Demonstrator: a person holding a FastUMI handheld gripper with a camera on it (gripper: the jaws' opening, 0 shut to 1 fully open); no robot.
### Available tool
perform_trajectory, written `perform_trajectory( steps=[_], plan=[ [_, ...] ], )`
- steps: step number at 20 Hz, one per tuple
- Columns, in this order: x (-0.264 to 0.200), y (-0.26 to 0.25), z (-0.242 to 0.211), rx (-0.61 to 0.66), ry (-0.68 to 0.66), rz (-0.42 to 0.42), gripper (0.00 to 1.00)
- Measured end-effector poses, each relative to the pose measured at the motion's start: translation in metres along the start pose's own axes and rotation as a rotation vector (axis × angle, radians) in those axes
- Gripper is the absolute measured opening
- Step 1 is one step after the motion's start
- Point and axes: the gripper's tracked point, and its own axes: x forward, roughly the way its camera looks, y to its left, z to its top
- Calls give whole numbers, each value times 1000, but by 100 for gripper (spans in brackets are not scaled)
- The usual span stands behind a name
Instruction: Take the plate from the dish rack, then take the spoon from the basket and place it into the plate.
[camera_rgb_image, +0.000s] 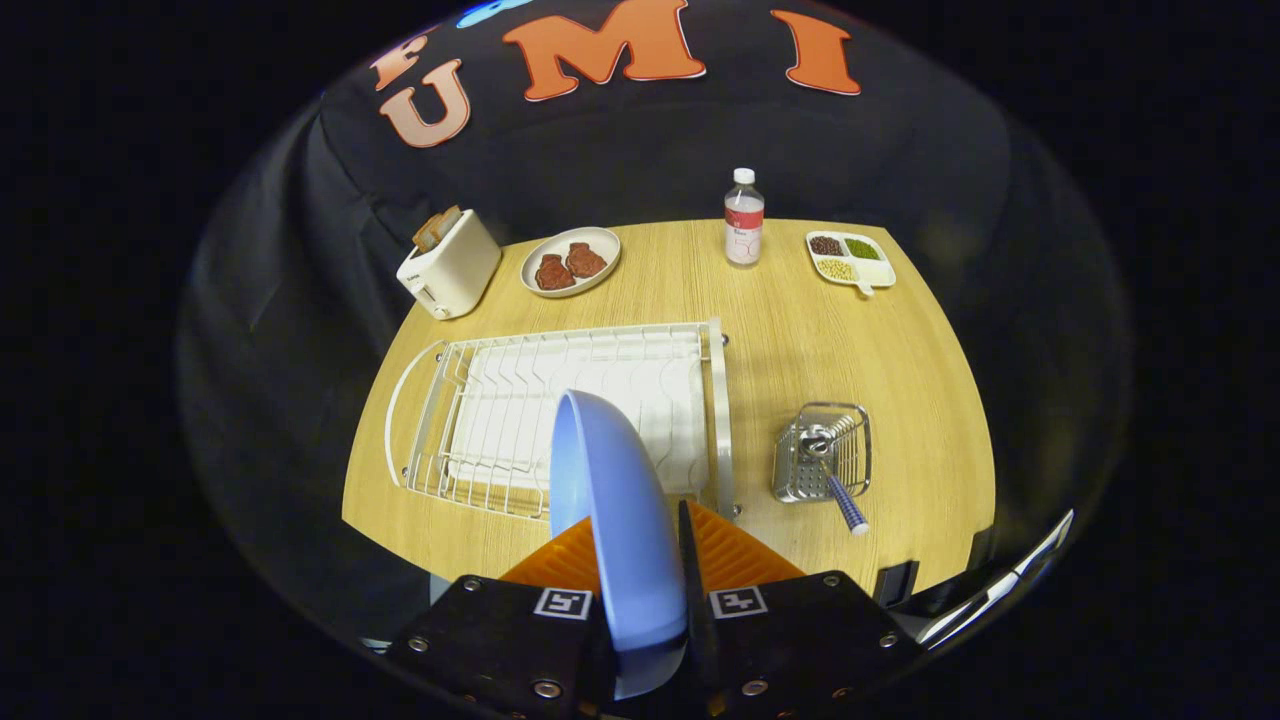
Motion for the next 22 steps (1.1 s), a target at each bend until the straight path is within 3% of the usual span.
perform_trajectory(
  steps=[11,22],
  plan=[
    [25,5,-104,168,117,140,29],
    [68,7,-140,261,121,226,29]
  ],
)
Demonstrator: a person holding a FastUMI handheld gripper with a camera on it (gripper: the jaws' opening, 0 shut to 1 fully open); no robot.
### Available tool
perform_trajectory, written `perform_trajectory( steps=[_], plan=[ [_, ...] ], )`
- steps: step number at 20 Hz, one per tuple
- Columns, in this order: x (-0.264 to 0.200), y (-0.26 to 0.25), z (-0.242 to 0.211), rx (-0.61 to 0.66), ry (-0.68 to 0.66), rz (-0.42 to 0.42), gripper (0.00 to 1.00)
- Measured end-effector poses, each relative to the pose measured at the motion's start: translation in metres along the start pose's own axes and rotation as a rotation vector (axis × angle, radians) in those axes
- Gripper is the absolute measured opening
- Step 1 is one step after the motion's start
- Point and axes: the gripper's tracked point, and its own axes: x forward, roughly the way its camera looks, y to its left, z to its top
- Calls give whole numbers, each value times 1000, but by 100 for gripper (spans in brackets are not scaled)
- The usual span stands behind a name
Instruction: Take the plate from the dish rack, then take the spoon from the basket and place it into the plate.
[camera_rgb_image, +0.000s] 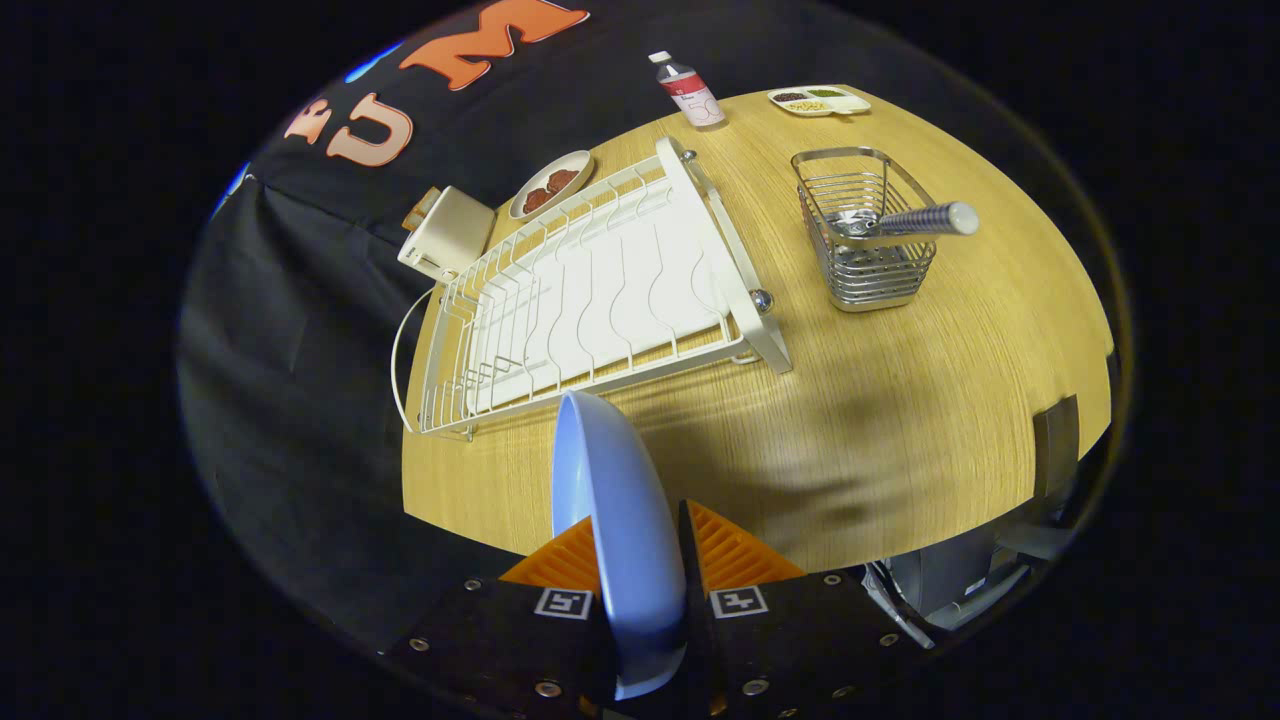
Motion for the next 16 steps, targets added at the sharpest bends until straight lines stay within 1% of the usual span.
perform_trajectory(
  steps=[5,8,9,12,13,14,15,16],
  plan=[
    [16,-16,-2,30,-3,-12,30],
    [24,-34,-7,64,30,-54,30],
    [26,-39,-8,80,40,-63,35],
    [33,-44,3,137,6,-55,39],
    [38,-48,5,128,-8,-73,39],
    [32,-55,10,103,-17,-109,39],
    [39,-60,12,75,-22,-138,40],
    [40,-60,15,60,-32,-141,42]
  ],
)
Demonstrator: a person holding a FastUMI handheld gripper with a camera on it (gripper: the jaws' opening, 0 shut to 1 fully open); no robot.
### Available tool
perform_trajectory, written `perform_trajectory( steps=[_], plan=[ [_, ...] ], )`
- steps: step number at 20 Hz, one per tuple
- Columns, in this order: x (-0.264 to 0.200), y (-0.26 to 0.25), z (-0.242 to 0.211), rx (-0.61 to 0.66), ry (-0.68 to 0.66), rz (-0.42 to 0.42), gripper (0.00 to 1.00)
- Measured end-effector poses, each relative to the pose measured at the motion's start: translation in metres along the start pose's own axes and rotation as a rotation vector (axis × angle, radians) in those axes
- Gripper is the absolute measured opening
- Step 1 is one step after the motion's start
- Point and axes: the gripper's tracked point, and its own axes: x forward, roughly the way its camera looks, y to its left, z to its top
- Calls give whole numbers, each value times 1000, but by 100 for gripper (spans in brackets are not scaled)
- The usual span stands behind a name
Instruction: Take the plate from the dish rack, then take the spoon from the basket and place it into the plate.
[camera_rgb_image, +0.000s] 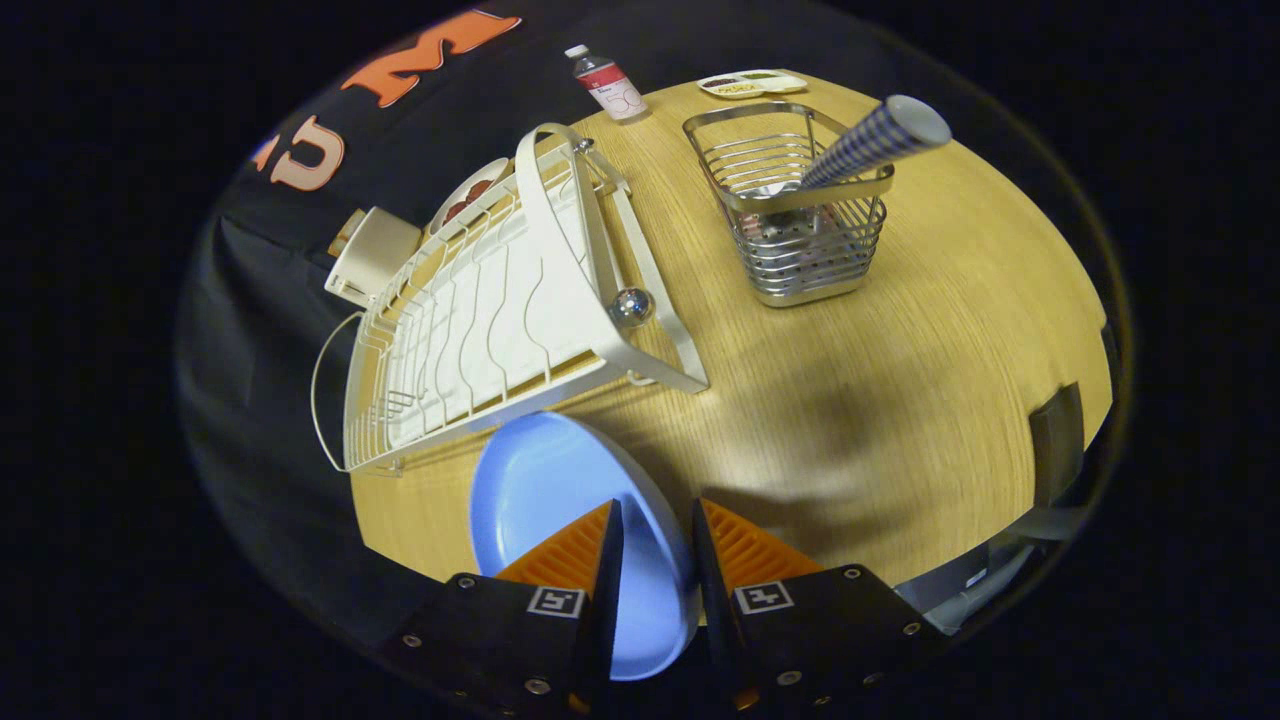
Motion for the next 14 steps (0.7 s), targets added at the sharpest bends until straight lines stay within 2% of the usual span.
perform_trajectory(
  steps=[4,6,8,13,14],
  plan=[
    [-7,1,11,21,-39,35,49],
    [-19,-5,22,3,-90,43,53],
    [-35,-14,39,-35,-171,41,60],
    [-76,-49,88,-176,-420,-35,82],
    [-83,-57,97,-207,-472,-67,82]
  ],
)
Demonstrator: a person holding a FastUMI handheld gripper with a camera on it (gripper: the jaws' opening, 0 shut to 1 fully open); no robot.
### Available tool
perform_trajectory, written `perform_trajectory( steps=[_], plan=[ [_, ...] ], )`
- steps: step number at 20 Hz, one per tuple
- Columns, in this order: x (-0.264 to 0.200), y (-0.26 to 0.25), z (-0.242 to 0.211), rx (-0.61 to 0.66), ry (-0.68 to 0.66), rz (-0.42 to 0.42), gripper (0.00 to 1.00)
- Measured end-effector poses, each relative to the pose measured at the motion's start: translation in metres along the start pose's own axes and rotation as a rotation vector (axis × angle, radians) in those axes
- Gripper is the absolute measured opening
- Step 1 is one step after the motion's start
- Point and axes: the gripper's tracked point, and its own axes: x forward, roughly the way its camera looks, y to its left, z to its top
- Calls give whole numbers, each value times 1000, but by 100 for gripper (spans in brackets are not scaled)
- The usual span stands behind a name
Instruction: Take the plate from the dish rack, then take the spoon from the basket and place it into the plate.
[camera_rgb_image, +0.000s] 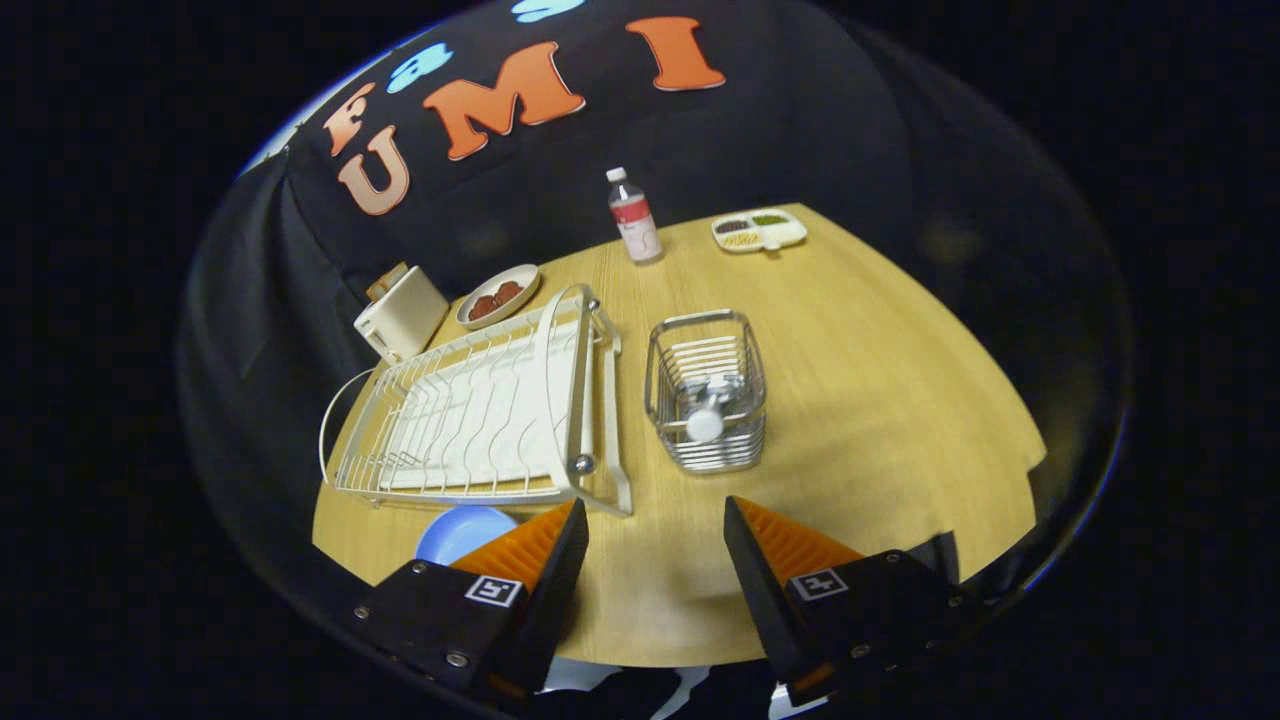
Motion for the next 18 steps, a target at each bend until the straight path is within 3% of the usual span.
perform_trajectory(
  steps=[3,7,13,15,18],
  plan=[
    [-1,-22,26,-107,-111,-78,82],
    [11,-18,43,-154,-184,-64,72],
    [29,-21,41,-120,-205,-30,29],
    [32,-24,41,-108,-213,-28,18],
    [27,-24,46,-103,-211,-16,13]
  ],
)
